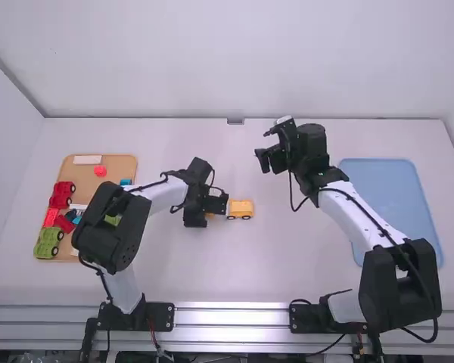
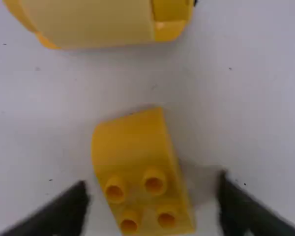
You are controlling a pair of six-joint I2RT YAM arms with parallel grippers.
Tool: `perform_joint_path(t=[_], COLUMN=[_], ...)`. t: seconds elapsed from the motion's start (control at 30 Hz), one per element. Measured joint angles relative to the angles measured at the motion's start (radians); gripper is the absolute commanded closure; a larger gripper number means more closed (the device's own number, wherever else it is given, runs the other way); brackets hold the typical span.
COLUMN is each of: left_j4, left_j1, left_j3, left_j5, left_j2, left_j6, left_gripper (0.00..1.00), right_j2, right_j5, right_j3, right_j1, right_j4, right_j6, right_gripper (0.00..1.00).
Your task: Assemble lego blocks to make yellow taxi
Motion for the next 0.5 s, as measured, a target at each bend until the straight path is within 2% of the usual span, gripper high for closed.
perform_joint_path(t=[0.17, 0.3, 0.43, 0.5], left_j4=[-0.113, -0.132, -0.102, -0.119], left_j1=[0.003, 0.031, 0.124, 0.214], left_j3=[0.012, 0.018, 0.034, 0.045], left_j5=[0.055, 0.158, 0.313, 0.447], left_j2=[0.0, -0.024, -0.069, -0.082], left_j6=[0.035, 0.089, 0.109, 0.139], left_gripper=[0.01, 0.01, 0.01, 0.01], right_j2=[0.0, 0.0, 0.0, 0.0], right_j5=[0.0, 0.001, 0.0, 0.0], right_j3=[0.0, 0.0, 0.0, 0.0], right_j1=[-0.003, -0.005, -0.005, -0.005], right_j4=[0.002, 0.001, -0.011, -0.019], right_j6=[-0.004, -0.001, -0.003, -0.016], right_gripper=[0.01, 0.01, 0.02, 0.01])
